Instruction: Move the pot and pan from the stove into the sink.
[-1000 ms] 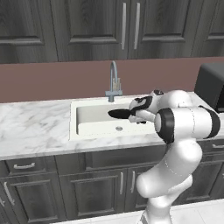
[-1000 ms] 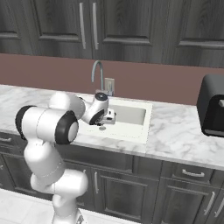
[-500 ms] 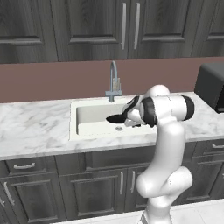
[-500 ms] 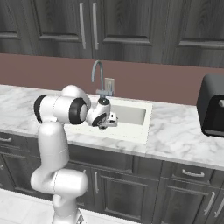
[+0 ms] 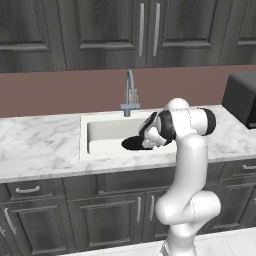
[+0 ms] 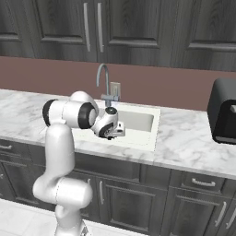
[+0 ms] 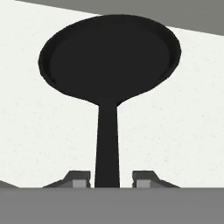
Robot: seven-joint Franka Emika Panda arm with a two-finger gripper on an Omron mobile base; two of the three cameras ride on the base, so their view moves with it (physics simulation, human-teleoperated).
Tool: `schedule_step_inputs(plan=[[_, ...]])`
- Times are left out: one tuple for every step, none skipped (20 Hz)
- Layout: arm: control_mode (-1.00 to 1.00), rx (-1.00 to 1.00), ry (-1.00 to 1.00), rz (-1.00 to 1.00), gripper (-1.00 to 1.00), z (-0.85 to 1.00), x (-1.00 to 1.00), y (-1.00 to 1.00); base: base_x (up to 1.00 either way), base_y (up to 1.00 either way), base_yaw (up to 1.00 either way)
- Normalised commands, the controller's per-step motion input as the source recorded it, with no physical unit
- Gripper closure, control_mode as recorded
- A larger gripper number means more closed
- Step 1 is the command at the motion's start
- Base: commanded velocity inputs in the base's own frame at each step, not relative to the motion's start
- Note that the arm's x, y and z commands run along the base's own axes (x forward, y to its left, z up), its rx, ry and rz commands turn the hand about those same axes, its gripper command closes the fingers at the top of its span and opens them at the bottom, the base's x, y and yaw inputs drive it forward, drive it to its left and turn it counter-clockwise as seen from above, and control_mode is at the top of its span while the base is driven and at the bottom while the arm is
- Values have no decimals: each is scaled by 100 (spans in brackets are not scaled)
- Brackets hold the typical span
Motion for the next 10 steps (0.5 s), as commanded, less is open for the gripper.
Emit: schedule_step_inputs(plan=[[-100, 3, 4, 0, -100, 35, 23, 0, 0, 0, 0], [-100, 3, 6, 0, -100, 41, 25, 0, 0, 0, 0], [-100, 4, 4, 0, -100, 60, 11, 0, 0, 0, 0], [-100, 4, 6, 0, -100, 67, 10, 0, 0, 0, 0], [-100, 4, 5, 0, -100, 78, 10, 0, 0, 0, 0], [-100, 4, 3, 0, -100, 88, 13, 0, 0, 0, 0], [-100, 3, 4, 0, -100, 91, 15, 0, 0, 0, 0], [-100, 2, 3, 0, -100, 97, 18, 0, 0, 0, 0], [-100, 2, 5, 0, -100, 98, 16, 0, 0, 0, 0], [-100, 1, 6, 0, -100, 100, 12, 0, 0, 0, 0]])
